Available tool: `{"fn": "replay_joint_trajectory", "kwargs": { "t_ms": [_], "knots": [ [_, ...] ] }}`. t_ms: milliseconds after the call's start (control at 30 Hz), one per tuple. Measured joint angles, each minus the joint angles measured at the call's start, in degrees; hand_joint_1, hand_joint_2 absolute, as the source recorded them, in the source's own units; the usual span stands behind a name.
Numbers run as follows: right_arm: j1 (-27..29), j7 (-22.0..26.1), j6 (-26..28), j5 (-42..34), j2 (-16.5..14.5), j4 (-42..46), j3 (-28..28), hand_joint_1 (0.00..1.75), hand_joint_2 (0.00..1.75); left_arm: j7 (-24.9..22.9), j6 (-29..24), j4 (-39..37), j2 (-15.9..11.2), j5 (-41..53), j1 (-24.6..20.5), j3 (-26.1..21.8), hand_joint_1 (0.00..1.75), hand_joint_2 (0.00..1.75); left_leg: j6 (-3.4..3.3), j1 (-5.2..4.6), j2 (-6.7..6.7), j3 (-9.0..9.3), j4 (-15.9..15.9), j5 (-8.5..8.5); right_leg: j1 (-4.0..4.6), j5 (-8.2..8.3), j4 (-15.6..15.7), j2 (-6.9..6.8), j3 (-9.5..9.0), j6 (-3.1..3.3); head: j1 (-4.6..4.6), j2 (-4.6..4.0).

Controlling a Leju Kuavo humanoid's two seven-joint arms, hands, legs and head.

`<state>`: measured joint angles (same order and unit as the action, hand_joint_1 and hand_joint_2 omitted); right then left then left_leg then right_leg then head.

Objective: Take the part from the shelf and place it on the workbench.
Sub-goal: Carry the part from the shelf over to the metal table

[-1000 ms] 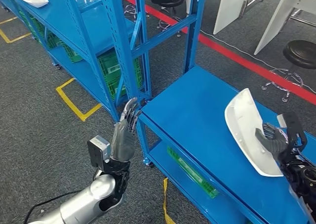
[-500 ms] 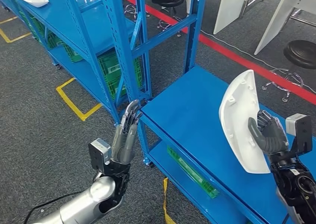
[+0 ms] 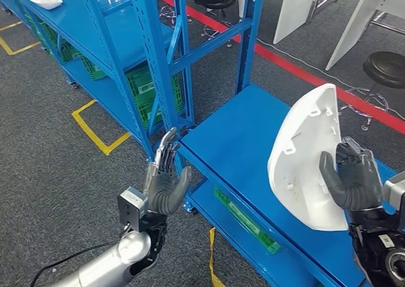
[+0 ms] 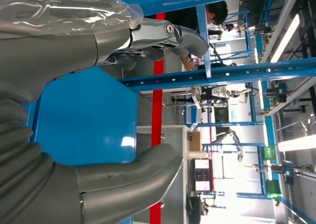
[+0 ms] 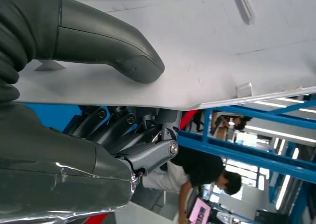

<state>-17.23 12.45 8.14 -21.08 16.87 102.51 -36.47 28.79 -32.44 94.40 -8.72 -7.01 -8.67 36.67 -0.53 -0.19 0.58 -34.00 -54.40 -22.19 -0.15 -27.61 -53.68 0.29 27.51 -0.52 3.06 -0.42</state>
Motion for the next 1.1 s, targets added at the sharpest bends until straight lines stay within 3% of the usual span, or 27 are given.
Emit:
{"fn": "replay_joint_trajectory", "kwargs": {
  "t_ms": [667, 1100],
  "knots": [
    [4.3, 1.5, 1.7, 12.5, -1.7, 10.8, -0.1, 1.75, 1.75, 0.4, 4.1, 0.0, 1.0, 0.4, 0.1, 0.0, 0.00, 1.75, 0.02, 0.00, 0.00, -0.01, 0.0, -0.02, 0.00, -0.03, 0.0, 0.01, 0.06, 0.03, 0.00, 0.00],
    [4.9, 1.4, 2.4, 13.1, -2.4, 10.9, -0.3, 1.75, 1.75, 0.8, 4.0, 0.0, 1.2, 0.9, 0.3, 0.0, 0.00, 1.75, 0.02, 0.00, 0.00, -0.03, 0.0, -0.02, 0.00, -0.03, 0.0, 0.00, 0.04, 0.03, 0.00, 0.00]
  ]
}}
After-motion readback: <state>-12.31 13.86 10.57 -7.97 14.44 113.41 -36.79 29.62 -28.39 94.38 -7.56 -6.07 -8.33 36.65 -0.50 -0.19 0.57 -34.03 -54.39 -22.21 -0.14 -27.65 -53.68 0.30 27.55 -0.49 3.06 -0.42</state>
